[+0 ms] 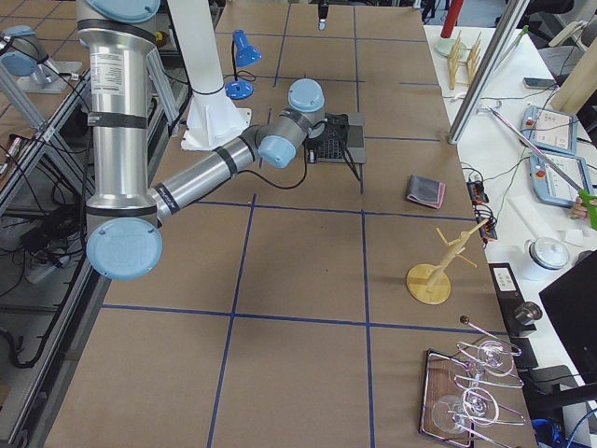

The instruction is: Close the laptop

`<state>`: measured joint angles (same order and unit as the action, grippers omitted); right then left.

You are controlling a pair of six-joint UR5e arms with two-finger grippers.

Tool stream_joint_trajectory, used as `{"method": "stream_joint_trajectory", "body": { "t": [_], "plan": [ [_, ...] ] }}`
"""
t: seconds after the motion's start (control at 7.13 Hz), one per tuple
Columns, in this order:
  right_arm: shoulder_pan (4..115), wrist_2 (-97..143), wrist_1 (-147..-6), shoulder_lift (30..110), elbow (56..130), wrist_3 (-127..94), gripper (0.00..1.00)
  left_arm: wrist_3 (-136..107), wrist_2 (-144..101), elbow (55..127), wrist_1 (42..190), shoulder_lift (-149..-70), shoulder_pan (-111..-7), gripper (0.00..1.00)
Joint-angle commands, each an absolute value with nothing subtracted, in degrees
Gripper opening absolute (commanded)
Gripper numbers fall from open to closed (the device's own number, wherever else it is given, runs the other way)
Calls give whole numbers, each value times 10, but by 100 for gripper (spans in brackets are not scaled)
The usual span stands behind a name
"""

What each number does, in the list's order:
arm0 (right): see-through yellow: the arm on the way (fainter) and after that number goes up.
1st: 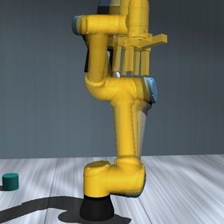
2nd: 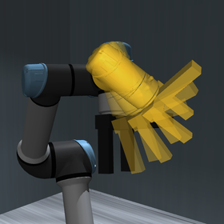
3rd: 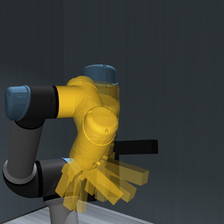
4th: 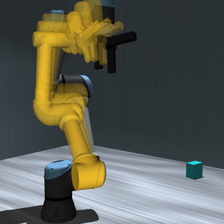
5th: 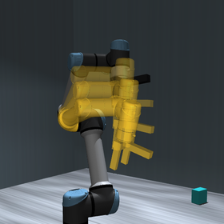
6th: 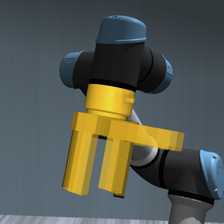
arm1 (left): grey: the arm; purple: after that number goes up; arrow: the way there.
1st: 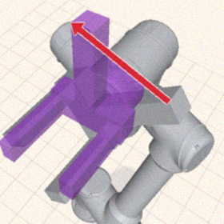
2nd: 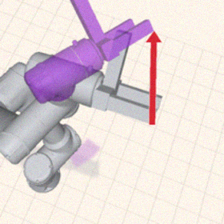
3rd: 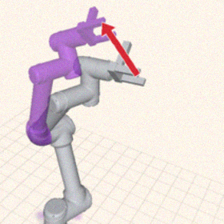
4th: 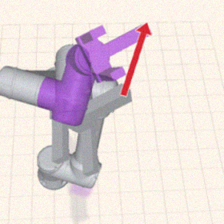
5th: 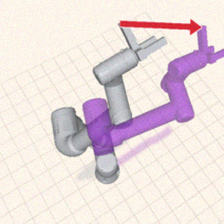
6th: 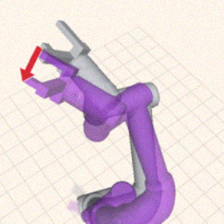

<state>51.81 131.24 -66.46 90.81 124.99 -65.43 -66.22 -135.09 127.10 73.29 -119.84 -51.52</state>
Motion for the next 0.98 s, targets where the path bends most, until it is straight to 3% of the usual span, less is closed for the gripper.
{"method": "stream_joint_trajectory", "body": {
  "t": [0.0,0.56,0.84],
  "plan": [
    [373,1199,-662,883,1299,-759,0,-730,-1336,1274,736,-1235,-456,0],
    [153,971,-666,844,1301,-791,0,-767,-1206,1266,752,-1254,-319,0],
    [111,872,-667,788,1251,-791,0,-779,-1100,1260,757,-1257,-253,0]
  ]
}}
